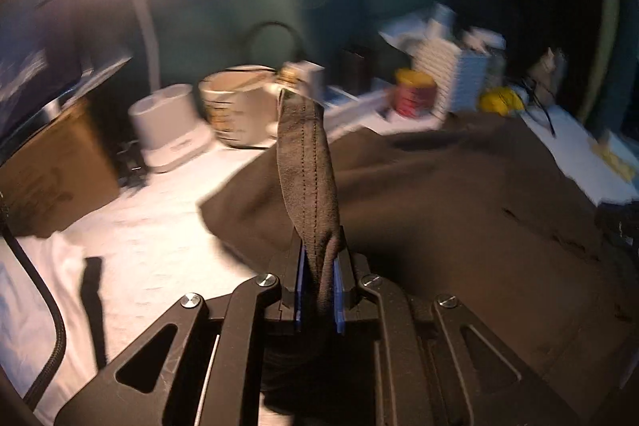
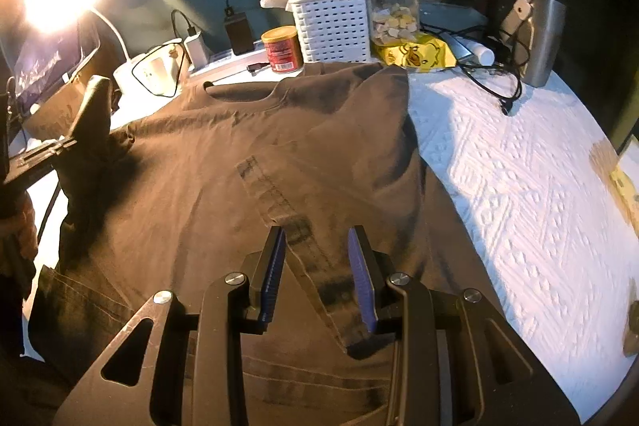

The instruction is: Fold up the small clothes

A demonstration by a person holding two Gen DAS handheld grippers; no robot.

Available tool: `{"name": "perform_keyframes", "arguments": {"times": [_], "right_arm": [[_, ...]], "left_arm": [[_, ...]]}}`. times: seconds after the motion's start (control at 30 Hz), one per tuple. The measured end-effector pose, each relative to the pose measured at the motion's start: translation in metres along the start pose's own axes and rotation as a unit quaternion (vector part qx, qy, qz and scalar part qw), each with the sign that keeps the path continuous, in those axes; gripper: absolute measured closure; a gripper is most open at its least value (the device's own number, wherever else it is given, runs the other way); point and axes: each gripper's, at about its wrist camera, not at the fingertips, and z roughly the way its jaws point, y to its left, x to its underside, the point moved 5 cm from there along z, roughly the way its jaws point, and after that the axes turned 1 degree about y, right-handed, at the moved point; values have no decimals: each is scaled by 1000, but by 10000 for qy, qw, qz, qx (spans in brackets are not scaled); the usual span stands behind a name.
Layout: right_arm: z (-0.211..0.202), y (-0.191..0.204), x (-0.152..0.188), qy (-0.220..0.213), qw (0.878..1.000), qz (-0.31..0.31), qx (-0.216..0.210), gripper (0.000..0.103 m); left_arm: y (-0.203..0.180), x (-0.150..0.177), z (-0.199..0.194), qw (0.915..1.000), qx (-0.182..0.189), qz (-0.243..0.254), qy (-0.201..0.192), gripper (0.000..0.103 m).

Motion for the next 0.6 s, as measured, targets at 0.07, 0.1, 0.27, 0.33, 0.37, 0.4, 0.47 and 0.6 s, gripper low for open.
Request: {"name": "perform_keyframes", "arguments": {"times": [0.07,0.1,0.27,0.33,0.37,0.4,0.47,0.6], "right_arm": [[-2,-6,2,-21,10000,73,5,68],[-3,-10,4,-29,9999,107,11,68],[-10,-27,12,-61,9997,249,56,68],[-11,-33,14,-66,9995,310,75,68],[-12,-36,15,-67,9994,341,85,68],[-12,-39,17,-71,9993,367,91,68],[-12,-42,18,-74,9991,402,85,68],[-10,-43,19,-67,9991,415,51,68]], "left_arm": [[-15,2,10,9995,-132,253,110,92],[-21,3,15,9994,-94,285,191,92],[-46,18,40,9961,156,408,763,89],[-54,23,43,9945,235,444,922,78],[-57,25,42,9940,278,435,967,71],[-59,26,40,9940,299,431,960,68],[-63,27,32,9942,389,427,911,57],[-66,35,12,9908,867,324,985,53]]}}
